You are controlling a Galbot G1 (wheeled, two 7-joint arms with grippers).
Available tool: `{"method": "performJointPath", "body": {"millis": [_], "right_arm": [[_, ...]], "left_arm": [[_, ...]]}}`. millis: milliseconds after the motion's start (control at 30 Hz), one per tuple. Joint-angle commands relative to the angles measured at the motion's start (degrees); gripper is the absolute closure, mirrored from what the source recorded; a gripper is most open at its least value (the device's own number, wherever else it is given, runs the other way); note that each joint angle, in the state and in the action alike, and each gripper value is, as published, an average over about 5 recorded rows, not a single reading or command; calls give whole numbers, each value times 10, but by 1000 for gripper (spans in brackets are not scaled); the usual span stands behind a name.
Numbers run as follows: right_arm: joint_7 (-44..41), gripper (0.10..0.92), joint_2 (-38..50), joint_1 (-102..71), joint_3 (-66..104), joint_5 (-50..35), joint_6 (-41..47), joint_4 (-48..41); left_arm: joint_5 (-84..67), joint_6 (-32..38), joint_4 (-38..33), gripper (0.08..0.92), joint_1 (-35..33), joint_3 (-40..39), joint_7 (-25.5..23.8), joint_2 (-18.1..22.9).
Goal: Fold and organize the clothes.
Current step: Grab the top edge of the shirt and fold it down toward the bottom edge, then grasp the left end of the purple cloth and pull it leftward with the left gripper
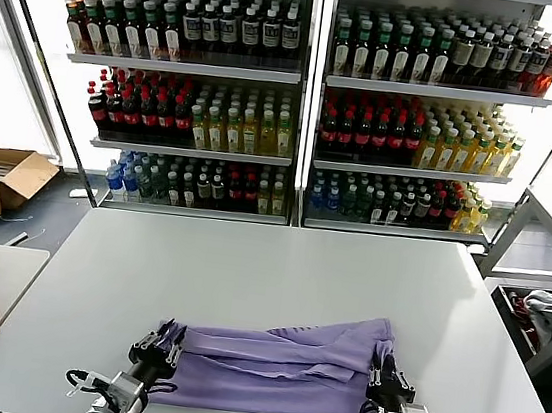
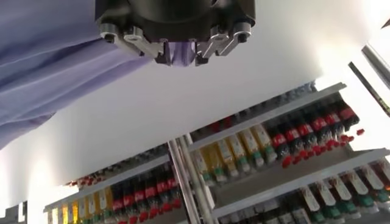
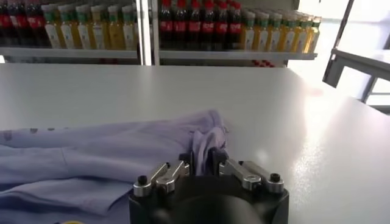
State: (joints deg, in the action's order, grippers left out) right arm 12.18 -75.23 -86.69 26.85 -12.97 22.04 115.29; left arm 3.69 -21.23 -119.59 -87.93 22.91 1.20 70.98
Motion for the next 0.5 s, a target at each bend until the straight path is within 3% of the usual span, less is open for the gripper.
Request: {"method": "performJointPath", "body": {"millis": [33, 367, 500], "right_arm": [[0, 547, 19, -6, 41, -36, 5, 73], [11, 264, 23, -12, 66, -57, 2, 131], [14, 210, 27, -3, 70, -67, 1, 132]], "left_arm": [[9, 1, -78, 590, -9, 15, 31, 48], [-118, -35, -60, 304, -13, 65, 62, 89], [-107, -36, -38, 204, -16, 59, 62, 93]]}}
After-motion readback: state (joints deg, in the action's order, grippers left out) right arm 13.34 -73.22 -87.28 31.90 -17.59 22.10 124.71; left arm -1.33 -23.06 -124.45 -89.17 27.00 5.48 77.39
